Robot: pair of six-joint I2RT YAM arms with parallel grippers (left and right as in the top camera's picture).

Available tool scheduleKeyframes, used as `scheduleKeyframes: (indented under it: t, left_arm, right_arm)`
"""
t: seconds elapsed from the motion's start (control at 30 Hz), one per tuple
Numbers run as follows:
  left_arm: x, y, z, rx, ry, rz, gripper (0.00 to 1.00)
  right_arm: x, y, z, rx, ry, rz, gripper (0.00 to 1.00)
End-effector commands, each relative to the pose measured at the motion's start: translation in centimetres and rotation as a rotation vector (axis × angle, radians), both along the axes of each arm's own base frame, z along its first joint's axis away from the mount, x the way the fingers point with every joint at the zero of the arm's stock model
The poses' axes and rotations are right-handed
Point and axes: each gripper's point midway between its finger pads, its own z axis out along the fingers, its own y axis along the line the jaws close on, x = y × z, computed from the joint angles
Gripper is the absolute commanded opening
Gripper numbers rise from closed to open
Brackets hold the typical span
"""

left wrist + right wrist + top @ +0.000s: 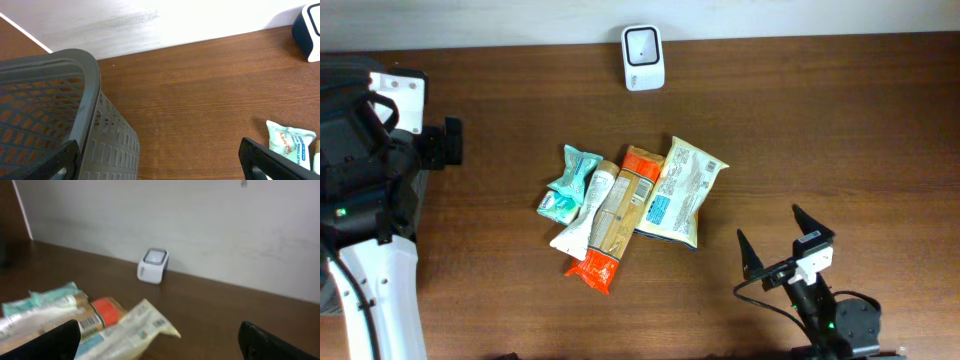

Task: Scan the item barcode
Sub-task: 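Move the right gripper toward the item pile near the scanner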

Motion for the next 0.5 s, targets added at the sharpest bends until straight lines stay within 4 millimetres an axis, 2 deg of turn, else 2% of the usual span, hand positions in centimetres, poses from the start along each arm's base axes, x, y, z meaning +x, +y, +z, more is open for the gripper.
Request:
scheduleKeyframes:
  t: [0.0,0.17,0.47]
  left_arm:
    - [0.1,0.0,0.1,0.01,0.001,-0.016,0.99]
    - [0.0,0.0,0.1,0.011,0.001,-0.015,0.99]
    - [0.0,0.0,0.0,0.009,0.004,-0.016,0.99]
  right_arm:
    - [-0.5,0.6,3.4,0.013,-0.022,0.045,0.99]
    - [0.4,1.7,5.8,0.005,0.096,0.102,0.99]
    - [3.7,4.4,9.0,0.018,0.372,0.261,0.98]
